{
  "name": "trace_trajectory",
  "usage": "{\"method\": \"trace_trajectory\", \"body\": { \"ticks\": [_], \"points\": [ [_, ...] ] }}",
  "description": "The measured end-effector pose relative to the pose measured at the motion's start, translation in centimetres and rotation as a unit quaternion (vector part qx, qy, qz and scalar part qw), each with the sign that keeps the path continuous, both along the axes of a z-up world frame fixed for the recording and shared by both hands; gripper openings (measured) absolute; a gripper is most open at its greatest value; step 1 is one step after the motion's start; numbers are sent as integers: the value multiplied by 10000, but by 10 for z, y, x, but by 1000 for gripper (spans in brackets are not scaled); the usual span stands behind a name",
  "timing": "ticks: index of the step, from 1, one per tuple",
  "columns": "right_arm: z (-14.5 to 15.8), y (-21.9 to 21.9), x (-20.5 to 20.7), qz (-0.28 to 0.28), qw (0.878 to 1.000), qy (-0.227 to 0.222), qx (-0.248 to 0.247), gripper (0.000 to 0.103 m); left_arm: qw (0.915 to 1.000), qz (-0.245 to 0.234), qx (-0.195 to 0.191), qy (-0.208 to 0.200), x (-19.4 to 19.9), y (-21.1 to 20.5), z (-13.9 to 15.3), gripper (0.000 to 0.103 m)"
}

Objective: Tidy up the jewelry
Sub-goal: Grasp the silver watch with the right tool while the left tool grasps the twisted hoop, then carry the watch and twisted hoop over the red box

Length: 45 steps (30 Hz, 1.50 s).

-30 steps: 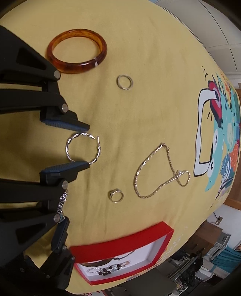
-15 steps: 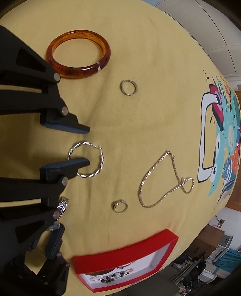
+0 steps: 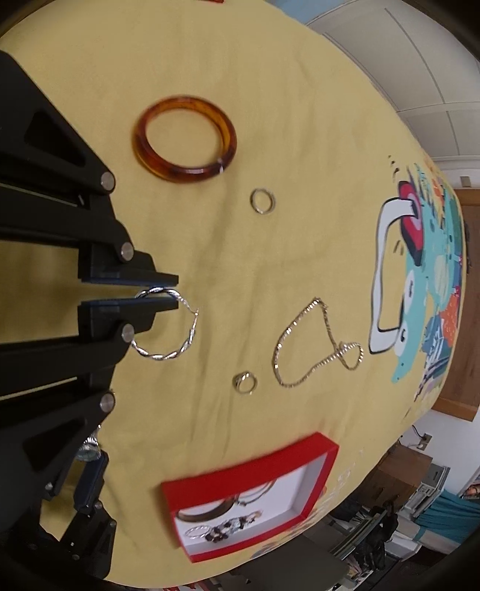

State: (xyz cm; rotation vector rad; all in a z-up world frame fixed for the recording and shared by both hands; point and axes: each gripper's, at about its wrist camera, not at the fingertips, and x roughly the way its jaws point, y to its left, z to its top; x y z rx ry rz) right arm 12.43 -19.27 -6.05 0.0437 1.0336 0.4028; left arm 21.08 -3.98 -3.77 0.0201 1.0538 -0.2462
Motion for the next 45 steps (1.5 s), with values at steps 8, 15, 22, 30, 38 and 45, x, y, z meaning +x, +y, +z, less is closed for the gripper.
{"method": "trace_trajectory", "body": {
  "ticks": [8,15,22,30,38,45],
  "points": [
    [30,-14,-39,-170,9995,-267,27,23,9997,-21,-8,-248,-38,5,33,4],
    [57,-29,-76,-323,9979,-554,50,23,9989,-152,-69,-429,-69,-4,59,4],
    [86,-61,-95,-678,9936,-901,34,23,9969,-501,-125,-590,-83,-38,79,5],
    [113,-117,-80,-1207,9854,-1200,-101,23,9927,-992,-103,-678,-75,-95,92,5],
    [125,-166,-20,-1584,9775,-1378,-213,24,9876,-1395,7,-717,-30,-162,94,5],
    [112,-205,56,-1906,9730,-1290,-158,24,9860,-1533,215,-617,33,-223,71,5]
  ]
}}
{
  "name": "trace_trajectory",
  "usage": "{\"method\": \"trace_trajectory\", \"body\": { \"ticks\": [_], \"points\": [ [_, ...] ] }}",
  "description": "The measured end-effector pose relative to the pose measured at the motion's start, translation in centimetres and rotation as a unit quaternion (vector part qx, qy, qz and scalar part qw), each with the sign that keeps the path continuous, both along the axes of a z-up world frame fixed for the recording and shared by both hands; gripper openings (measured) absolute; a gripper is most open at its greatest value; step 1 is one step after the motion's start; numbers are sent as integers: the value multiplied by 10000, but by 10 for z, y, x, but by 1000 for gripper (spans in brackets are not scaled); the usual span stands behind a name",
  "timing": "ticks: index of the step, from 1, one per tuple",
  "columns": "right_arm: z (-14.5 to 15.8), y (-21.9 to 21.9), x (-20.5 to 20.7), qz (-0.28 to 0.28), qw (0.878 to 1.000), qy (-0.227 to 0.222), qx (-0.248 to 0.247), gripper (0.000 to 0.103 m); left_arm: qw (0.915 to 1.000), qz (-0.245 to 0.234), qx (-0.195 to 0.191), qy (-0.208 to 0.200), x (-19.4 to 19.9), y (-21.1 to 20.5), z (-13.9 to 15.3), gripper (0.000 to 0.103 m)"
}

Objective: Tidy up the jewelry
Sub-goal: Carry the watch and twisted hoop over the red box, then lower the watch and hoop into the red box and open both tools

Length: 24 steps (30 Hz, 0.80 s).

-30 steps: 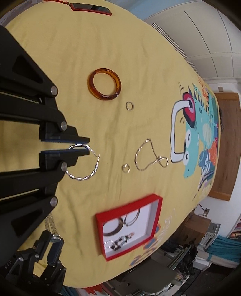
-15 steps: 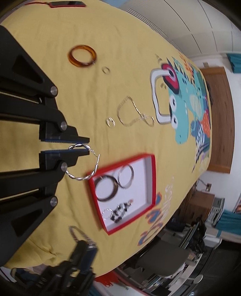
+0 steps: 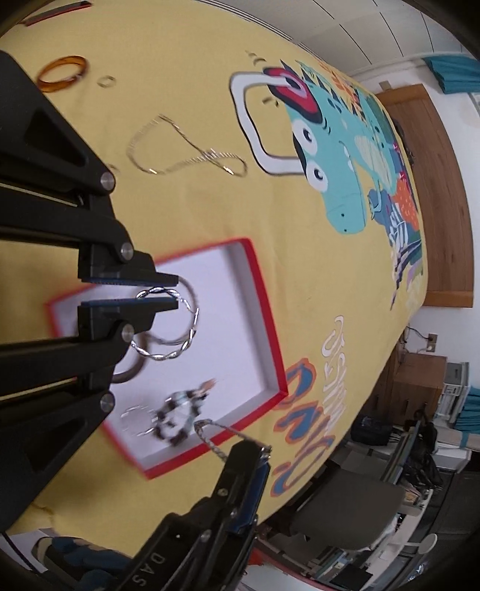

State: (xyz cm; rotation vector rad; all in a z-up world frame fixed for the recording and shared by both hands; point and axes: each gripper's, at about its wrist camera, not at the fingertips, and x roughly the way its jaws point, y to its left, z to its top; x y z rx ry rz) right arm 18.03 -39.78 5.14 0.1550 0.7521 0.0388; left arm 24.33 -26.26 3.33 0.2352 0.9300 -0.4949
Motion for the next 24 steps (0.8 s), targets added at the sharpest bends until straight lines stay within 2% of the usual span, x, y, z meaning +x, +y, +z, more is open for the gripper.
{"method": "trace_trajectory", "body": {
  "ticks": [5,10,18,24],
  "points": [
    [-28,-19,44,-143,9996,255,67,24,9997,-29,224,88,40,-31,-28,5],
    [-61,-26,74,-194,9978,638,48,24,9992,42,371,158,64,-46,-51,5],
    [-95,-29,88,-317,9914,1258,-156,24,9977,117,551,382,78,-52,-83,5],
    [-101,-27,86,-261,9906,1304,-318,24,9976,226,469,459,83,-48,-87,8]
  ]
}}
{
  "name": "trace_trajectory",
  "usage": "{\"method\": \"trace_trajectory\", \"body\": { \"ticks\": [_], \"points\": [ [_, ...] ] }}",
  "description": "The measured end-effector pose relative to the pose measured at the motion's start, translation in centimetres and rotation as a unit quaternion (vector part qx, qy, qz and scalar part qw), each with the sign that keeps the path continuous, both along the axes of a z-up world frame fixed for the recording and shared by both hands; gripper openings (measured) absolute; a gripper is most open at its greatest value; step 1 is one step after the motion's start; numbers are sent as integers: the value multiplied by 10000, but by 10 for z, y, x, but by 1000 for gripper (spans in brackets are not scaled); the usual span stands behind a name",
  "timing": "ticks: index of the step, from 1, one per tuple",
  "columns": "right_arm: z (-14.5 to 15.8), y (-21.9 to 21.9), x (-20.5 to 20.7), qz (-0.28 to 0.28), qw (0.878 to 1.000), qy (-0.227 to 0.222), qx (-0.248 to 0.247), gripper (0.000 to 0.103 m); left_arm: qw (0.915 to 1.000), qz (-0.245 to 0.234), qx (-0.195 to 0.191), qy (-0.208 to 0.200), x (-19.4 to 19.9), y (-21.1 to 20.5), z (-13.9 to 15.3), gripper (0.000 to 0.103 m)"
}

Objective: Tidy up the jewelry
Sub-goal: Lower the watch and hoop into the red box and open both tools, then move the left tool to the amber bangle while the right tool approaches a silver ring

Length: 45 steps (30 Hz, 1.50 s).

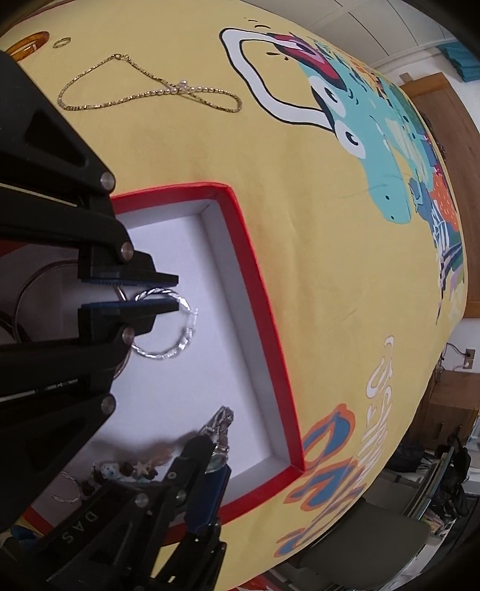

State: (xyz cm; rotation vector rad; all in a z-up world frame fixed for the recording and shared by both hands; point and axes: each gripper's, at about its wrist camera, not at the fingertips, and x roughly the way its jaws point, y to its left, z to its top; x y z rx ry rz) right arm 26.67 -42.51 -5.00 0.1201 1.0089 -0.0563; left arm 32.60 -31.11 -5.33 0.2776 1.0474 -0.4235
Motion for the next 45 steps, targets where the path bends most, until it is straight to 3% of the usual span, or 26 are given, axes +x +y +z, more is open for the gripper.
{"method": "trace_trajectory", "body": {
  "ticks": [6,9,11,19,22,30,32,45],
  "points": [
    [3,-2,-6,-14,10000,-59,22,25,9999,118,-116,39,2,5,1,13],
    [9,-2,-10,-31,9999,-128,1,34,9997,156,-195,63,1,8,4,14],
    [14,-4,-15,-65,9998,-171,21,34,9996,132,-253,60,-3,9,8,14],
    [52,-5,-56,-219,9984,-515,95,35,9979,-57,-557,-335,-44,14,48,16],
    [68,-2,-75,-285,9975,-642,125,35,9976,-49,-609,-319,-59,23,64,22],
    [101,30,-133,-204,9955,-902,183,36,9973,51,-533,-505,-113,70,100,25],
    [105,41,-149,-128,9953,-932,223,36,9969,125,-525,-569,-129,87,107,32],
    [120,112,-224,378,9934,-1048,288,37,9939,663,-432,-762,-211,188,119,40]
  ]
}}
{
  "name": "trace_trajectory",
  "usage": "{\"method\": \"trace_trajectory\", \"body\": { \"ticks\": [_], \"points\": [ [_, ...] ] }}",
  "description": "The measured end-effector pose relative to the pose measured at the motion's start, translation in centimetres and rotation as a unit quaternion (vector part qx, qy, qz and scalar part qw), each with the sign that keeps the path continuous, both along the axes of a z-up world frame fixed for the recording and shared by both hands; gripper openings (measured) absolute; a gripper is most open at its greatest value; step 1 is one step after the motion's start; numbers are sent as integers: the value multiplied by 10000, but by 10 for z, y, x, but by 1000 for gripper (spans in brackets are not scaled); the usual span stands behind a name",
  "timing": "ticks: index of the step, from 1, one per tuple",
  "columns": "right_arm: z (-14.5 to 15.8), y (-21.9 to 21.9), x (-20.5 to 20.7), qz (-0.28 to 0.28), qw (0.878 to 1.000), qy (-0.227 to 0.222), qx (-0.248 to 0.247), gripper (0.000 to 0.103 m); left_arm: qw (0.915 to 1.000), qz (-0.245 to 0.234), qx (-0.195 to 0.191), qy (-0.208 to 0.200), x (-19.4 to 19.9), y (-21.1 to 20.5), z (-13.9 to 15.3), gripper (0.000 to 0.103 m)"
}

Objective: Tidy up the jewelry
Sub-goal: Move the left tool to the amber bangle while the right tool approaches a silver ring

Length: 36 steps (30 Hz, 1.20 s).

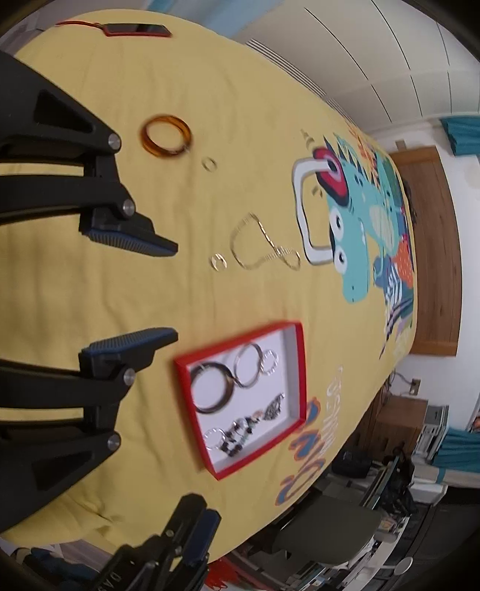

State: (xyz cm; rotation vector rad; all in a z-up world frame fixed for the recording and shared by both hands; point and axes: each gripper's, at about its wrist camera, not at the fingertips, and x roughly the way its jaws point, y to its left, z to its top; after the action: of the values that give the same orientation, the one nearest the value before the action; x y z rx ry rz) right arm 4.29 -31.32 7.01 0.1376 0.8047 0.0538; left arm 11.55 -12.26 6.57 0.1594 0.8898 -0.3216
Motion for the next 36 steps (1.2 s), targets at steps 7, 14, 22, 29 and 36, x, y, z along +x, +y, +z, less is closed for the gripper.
{"method": "trace_trajectory", "body": {
  "ticks": [7,14,22,29,36],
  "points": [
    [5,26,-21,130,9999,-51,-60,41,9991,386,-112,-152,-26,47,1,40],
    [1,46,-36,202,9998,-79,41,43,9962,828,-230,-168,-51,106,-8,40],
    [-14,72,-32,397,9991,9,162,43,9910,1329,-111,-125,-60,160,-27,40],
    [-30,96,-17,576,9981,161,175,43,9873,1580,-168,63,-47,189,-43,40],
    [-48,114,4,648,9971,348,191,43,9841,1745,-264,197,-28,215,-58,40]
  ]
}}
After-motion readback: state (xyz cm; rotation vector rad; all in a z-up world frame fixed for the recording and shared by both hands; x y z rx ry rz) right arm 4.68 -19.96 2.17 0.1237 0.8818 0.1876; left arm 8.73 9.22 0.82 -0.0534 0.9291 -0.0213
